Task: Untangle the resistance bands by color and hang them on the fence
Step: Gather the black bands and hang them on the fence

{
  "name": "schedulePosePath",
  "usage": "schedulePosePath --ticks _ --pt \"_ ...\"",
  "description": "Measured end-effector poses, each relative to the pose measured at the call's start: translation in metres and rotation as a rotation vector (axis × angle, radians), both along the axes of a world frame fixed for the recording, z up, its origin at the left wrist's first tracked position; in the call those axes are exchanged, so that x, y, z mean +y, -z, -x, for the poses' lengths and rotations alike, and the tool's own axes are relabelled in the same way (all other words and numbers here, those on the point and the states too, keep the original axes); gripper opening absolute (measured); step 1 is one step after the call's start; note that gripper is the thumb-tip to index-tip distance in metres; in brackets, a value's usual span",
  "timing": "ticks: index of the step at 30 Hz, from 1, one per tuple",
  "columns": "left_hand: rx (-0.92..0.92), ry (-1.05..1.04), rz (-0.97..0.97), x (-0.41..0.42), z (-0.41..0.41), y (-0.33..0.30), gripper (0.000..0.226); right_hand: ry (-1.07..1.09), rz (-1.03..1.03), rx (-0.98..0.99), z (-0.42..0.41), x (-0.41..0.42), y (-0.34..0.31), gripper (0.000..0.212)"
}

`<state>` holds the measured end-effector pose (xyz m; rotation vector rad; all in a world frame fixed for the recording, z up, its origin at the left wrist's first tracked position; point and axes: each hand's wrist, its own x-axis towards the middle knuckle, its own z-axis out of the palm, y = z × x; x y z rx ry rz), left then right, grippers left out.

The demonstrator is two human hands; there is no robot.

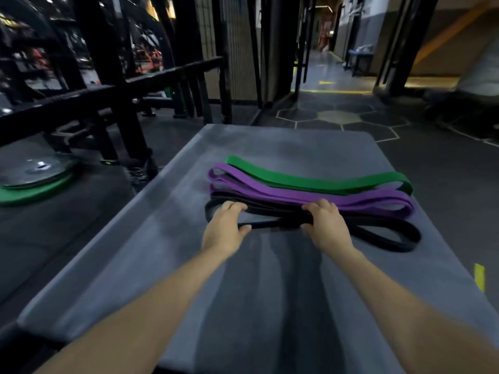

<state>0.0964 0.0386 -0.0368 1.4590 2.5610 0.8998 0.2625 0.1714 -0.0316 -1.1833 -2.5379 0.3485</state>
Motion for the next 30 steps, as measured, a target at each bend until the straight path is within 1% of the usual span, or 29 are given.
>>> schedulePosePath --ticks 3,6,9,14,17,21,23,27,30 --pt "0.091 0.136 0.026 0.026 0.002 0.007 0.051 0.027 -0.067 -0.028 -0.005 0.015 0.009 0.050" --pt "0.189 0.244 0.092 0.049 0.008 0.011 0.057 0.033 -0.072 -0.050 -0.011 0.026 0.017 0.051" --pt "0.243 0.300 0.168 0.066 0.020 0.011 0.065 0.047 -0.060 -0.041 -0.016 0.037 0.023 0.049" --pt "0.321 0.369 0.358 0.077 0.036 0.006 0.073 0.043 -0.074 -0.024 -0.013 0.043 0.026 0.046" --pt "0.376 0.398 0.401 0.080 0.037 0.003 0.066 0.027 -0.055 -0.052 -0.013 0.044 0.027 0.040" --pt "0.324 0.449 0.418 0.080 0.037 0.002 0.050 0.012 -0.027 -0.055 -0.017 0.043 0.026 0.035" --pt "0.338 0.475 0.438 0.080 0.038 0.003 0.046 0.002 -0.014 -0.063 -0.018 0.042 0.024 0.033" --pt "0.422 0.488 0.483 0.080 0.043 0.004 0.051 -0.011 0.008 -0.075 -0.020 0.043 0.020 0.032" --pt "0.480 0.522 0.554 0.083 0.043 0.000 0.045 -0.015 0.027 -0.075 -0.022 0.046 0.019 0.032"
